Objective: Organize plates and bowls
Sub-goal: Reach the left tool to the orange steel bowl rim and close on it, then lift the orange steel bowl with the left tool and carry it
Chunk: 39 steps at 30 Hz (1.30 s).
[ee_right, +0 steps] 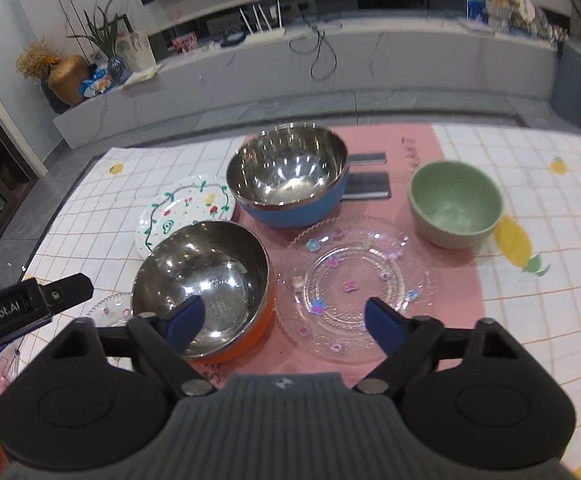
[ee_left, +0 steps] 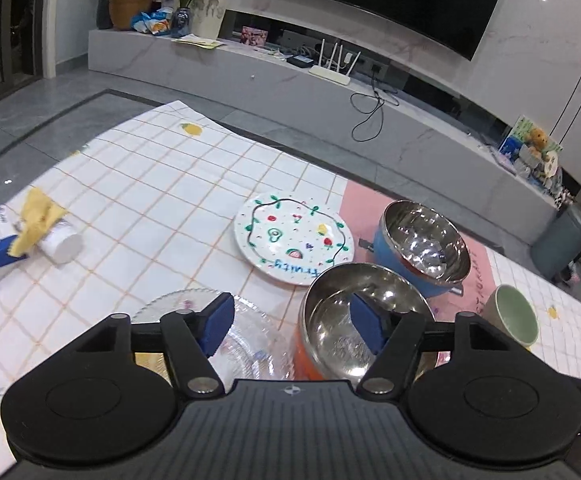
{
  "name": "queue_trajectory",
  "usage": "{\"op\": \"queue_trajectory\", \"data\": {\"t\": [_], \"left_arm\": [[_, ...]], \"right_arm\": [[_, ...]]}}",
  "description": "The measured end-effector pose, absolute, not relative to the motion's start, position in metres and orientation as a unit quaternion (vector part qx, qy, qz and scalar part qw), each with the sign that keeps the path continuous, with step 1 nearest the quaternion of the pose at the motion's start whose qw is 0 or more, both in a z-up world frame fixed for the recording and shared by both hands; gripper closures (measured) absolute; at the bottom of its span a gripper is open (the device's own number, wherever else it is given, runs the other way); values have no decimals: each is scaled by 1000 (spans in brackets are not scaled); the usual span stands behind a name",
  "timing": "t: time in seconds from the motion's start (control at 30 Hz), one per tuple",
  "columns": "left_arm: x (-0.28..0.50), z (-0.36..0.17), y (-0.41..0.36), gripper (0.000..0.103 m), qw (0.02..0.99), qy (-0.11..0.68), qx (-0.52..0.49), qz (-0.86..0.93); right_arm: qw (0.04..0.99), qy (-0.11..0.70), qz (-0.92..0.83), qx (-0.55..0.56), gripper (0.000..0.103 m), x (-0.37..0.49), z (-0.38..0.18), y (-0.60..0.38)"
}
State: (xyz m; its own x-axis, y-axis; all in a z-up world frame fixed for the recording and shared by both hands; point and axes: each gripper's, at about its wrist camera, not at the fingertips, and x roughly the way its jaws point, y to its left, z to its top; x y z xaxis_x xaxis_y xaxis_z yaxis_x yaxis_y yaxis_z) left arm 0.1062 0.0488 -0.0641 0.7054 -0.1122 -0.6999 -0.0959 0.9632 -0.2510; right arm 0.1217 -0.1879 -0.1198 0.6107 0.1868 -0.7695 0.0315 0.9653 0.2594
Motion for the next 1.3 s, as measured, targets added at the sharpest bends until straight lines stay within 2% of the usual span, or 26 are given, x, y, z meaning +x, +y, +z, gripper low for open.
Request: {"op": "queue_trajectory", "data": {"t": [0.33, 0.5, 0.57, 0.6, 0.67, 0.93, 1.3], "left_arm": [[131, -102, 46, 49, 898, 415, -146, -14], [134, -109, 43, 67, 892, 426, -151, -26], [135, -111, 40, 81, 889, 433, -145, -27], [135, -113, 38, 84, 888, 436, -144, -29], [134, -113, 37, 91, 886, 438, -146, -39], [120, -100, 31, 93, 886, 443, -134, -37], [52, -61, 18, 93, 881, 456, -122, -30]], "right_arm": [[868, 478, 50, 126, 39, 156, -152, -174], [857, 495, 51, 135, 61, 164, -164, -177], [854, 496, 57, 144, 72, 165, -166, -178], [854, 495, 61, 148, 74, 164, -165, -178], [852, 494, 71, 157, 88, 164, -165, -178], [850, 499, 72, 155, 90, 149, -152, -179], [844, 502, 94, 160, 90, 79, -121, -196]]}}
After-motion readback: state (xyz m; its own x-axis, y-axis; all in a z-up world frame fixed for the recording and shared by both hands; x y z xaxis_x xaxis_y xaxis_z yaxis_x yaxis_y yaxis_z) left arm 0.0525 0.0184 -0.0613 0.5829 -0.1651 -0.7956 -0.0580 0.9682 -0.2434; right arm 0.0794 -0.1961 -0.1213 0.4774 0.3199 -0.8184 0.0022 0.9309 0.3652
